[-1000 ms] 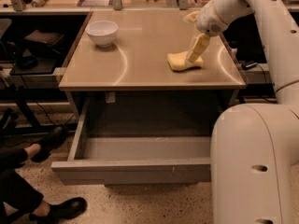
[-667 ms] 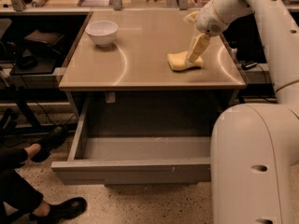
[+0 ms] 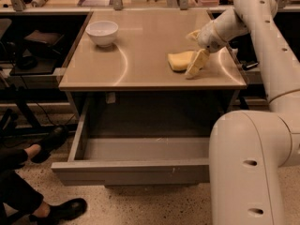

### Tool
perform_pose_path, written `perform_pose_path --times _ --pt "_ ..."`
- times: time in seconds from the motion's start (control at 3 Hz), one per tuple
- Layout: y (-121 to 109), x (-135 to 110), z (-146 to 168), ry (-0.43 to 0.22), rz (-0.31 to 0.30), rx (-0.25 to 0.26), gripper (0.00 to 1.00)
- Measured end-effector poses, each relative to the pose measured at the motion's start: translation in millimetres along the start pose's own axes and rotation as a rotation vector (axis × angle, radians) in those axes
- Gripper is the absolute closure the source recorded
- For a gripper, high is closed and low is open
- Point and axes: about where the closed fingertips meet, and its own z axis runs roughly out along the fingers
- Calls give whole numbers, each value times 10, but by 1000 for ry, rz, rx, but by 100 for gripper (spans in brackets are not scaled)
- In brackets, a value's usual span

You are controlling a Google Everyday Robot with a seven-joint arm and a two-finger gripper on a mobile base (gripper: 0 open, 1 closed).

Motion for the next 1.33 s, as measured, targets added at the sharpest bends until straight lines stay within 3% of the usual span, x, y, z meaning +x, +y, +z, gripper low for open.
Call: perform_pose_path --times 0.33,1.33 --pt "-2 9 23 0 1 -2 0" --pt "17 0 19 -15 9 -5 66"
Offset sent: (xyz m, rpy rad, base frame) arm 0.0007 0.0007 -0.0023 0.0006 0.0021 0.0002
